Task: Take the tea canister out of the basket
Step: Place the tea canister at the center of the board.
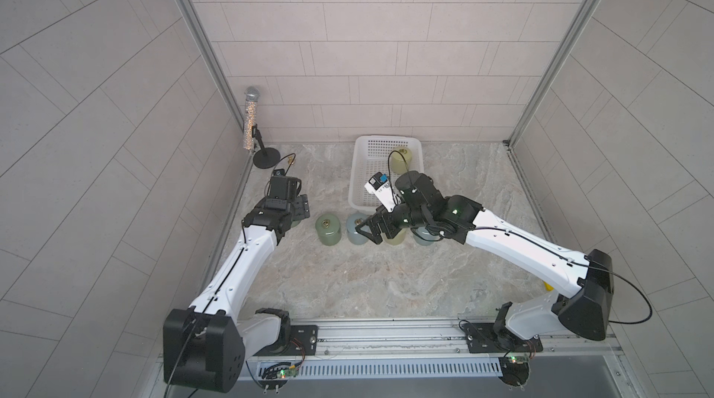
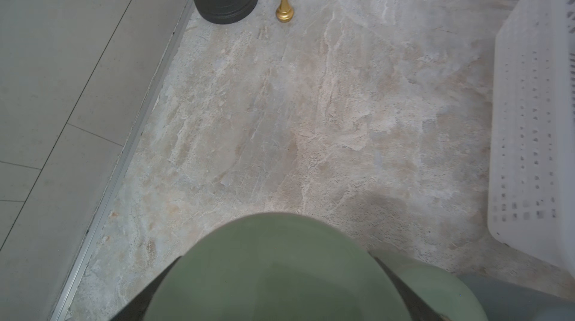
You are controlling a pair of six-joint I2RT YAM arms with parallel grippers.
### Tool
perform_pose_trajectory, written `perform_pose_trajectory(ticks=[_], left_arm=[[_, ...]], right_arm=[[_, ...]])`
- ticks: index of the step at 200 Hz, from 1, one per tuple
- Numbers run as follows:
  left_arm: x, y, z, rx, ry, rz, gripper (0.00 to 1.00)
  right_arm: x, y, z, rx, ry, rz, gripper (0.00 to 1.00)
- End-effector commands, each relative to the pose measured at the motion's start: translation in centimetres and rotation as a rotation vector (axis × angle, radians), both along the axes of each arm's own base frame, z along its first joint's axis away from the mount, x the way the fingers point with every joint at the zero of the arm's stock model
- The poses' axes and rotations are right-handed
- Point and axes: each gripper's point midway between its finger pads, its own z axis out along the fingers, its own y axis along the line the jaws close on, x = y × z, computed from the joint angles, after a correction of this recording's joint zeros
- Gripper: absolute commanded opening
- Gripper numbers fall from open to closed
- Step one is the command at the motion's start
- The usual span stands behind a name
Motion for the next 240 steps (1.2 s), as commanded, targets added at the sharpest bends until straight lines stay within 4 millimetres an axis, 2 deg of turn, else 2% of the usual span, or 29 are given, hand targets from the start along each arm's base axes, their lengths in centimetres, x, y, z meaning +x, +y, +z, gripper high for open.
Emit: perform_pose_trajectory(ticks=[1, 50, 109, 139, 182, 240], left_arm=[[1.3, 1.1, 2.5, -0.028, -0.12, 0.106, 0.8], [1.0, 1.9, -0.6, -0.071, -0.102, 0.231, 0.8], [1.1, 1.5, -4.2, -0.105, -0.098, 0.241, 0.8], [1.7, 1.1, -5.2, -0.138, -0.131, 0.234, 0.8], [2.4, 1.0, -7.0, -0.121, -0.091, 0.226, 0.8], [2.7, 0.9, -8.2, -0.117, -0.06, 0.228, 0.8]], right_arm=[[0.2, 0.4, 1.0, 0.013, -0.03, 0.01, 1.0], [0.3, 0.0, 1.0, 0.004, -0.05, 0.003, 1.0], [0.2, 0.1, 0.8, 0.02, -0.048, 0.0, 1.0], [-0.1, 0.0, 0.8, 0.027, -0.037, 0.002, 1.0], [-0.1, -0.4, 0.8, 0.023, -0.043, -0.005, 1.0], [-0.2, -0.7, 0.9, 0.024, -0.047, -0.014, 1.0]])
